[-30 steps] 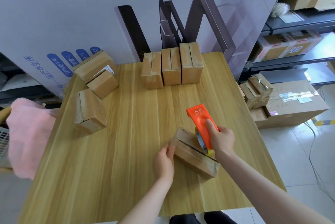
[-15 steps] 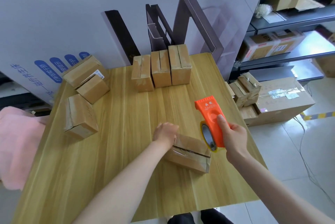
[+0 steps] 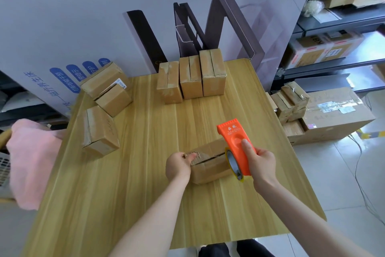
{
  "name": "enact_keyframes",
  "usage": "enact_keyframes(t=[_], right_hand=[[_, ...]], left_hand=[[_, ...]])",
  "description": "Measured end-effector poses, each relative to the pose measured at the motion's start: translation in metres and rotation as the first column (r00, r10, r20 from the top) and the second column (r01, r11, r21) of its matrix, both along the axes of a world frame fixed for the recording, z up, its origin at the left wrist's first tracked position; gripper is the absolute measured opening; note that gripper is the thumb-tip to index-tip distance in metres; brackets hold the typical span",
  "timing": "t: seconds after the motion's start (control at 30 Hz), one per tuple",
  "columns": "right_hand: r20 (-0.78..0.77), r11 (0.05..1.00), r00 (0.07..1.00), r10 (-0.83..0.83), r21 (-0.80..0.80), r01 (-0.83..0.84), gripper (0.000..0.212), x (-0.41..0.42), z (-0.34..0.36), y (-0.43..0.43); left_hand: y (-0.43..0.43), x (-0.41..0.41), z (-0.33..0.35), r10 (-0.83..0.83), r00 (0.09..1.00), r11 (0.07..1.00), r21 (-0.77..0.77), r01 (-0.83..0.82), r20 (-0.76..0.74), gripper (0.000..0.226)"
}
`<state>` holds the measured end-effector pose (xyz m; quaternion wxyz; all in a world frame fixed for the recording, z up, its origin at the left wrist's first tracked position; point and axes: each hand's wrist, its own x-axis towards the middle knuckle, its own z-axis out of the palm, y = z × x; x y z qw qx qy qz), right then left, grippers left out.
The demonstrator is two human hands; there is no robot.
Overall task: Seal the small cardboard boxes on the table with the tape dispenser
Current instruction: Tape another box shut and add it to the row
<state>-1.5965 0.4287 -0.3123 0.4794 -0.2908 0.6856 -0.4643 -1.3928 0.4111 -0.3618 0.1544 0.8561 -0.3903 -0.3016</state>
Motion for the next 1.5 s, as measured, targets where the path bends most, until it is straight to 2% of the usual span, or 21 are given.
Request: enact_keyframes(t=[0.17,0.27,0.37,0.43,0.5,0.57,0.63,0.7,0.73,0.77,0.8,0.87,0.93,0.97,1.03,1.1,1.17,1.27,1.4,1.5], right_hand=[[-0.055,0.998,0.998,0.037,0.054,-0.034,0.047,0.003,-0.006,-0.006],[-0.113,0.996,0.993,0.044,0.085,-0.034,0.049,0.003,-0.010,-0.010],[-0.159,0.994,0.986,0.047,0.109,-0.030,0.049,0.002,-0.013,-0.015],[-0.168,0.993,0.985,0.046,0.111,-0.028,0.050,0.003,-0.013,-0.017],[-0.168,0.993,0.985,0.040,0.112,-0.021,0.051,0.003,-0.013,-0.018],[-0.156,0.993,0.987,0.043,0.119,-0.025,0.050,0.002,-0.012,-0.017],[-0.124,0.992,0.992,0.034,0.122,-0.019,0.048,-0.002,-0.010,-0.014],[-0.078,0.994,0.997,-0.018,0.108,0.026,0.047,-0.008,-0.009,-0.011],[-0.059,0.994,0.997,-0.049,0.097,0.054,0.046,-0.011,-0.007,-0.010],[-0.043,0.993,0.996,-0.076,0.082,0.080,0.046,-0.015,-0.004,-0.009],[-0.031,0.993,0.995,-0.097,0.068,0.099,0.046,-0.018,0.000,-0.009],[-0.015,0.993,0.994,-0.109,0.046,0.110,0.046,-0.023,0.008,-0.009],[-0.011,0.995,0.996,-0.092,0.030,0.092,0.047,-0.027,0.014,-0.010],[-0.013,0.997,0.997,-0.075,0.025,0.076,0.050,-0.028,0.016,-0.010],[-0.020,0.999,0.999,-0.030,0.014,0.030,0.056,-0.030,0.018,-0.008],[-0.020,1.000,1.000,0.020,0.007,-0.020,0.057,-0.030,0.019,-0.006],[0.000,0.998,0.998,0.067,0.003,-0.067,0.053,-0.028,0.022,-0.003],[0.066,0.990,0.988,0.138,-0.019,-0.138,0.048,-0.021,0.027,-0.001],[0.077,0.967,0.965,0.250,-0.075,-0.244,0.046,-0.012,0.037,-0.002],[0.066,0.939,0.942,0.328,-0.130,-0.318,0.044,-0.010,0.052,-0.005]], left_hand=[[0.011,-0.020,-0.001,0.288,0.937,0.952,-0.045,-0.302,-0.199,0.035],[0.015,-0.021,-0.001,0.302,0.934,0.945,-0.066,-0.320,-0.189,0.036],[0.013,-0.012,0.001,0.110,0.994,0.992,-0.055,-0.110,0.009,0.041],[0.009,0.001,0.001,-0.063,0.993,0.998,-0.016,0.065,0.101,0.044],[0.007,0.016,-0.005,-0.228,0.967,0.973,0.074,0.220,0.116,0.048],[0.009,0.030,-0.007,-0.264,0.960,0.958,0.137,0.250,0.097,0.052],[0.012,0.040,-0.006,-0.128,0.987,0.992,0.035,0.125,0.100,0.047],[0.008,0.041,-0.002,-0.027,0.989,0.987,-0.155,0.050,0.148,0.038],[0.002,0.035,0.000,-0.064,0.987,0.968,-0.230,0.097,0.146,0.037],[-0.006,0.026,0.002,-0.169,0.976,0.942,-0.269,0.201,0.138,0.038],[-0.013,0.013,0.004,-0.310,0.942,0.905,-0.266,0.334,0.126,0.041],[-0.023,-0.016,0.004,-0.582,0.805,0.792,-0.148,0.593,0.115,0.053],[-0.023,-0.037,-0.004,-0.716,0.676,0.685,-0.012,0.729,0.172,0.061],[-0.018,-0.042,-0.009,-0.722,0.659,0.679,0.035,0.733,0.212,0.063],[-0.005,-0.043,-0.015,-0.632,0.725,0.765,0.068,0.641,0.274,0.064],[0.010,-0.032,-0.017,-0.446,0.852,0.894,0.089,0.439,0.273,0.064],[0.024,-0.015,-0.018,-0.272,0.933,0.961,0.111,0.252,0.236,0.065],[0.042,0.004,-0.015,-0.208,0.960,0.971,0.154,0.181,0.187,0.068],[0.034,0.012,0.007,-0.106,0.994,0.981,0.165,0.105,-0.004,0.079],[0.012,0.010,0.045,-0.080,0.984,0.995,-0.067,0.070,-0.161,0.063]])
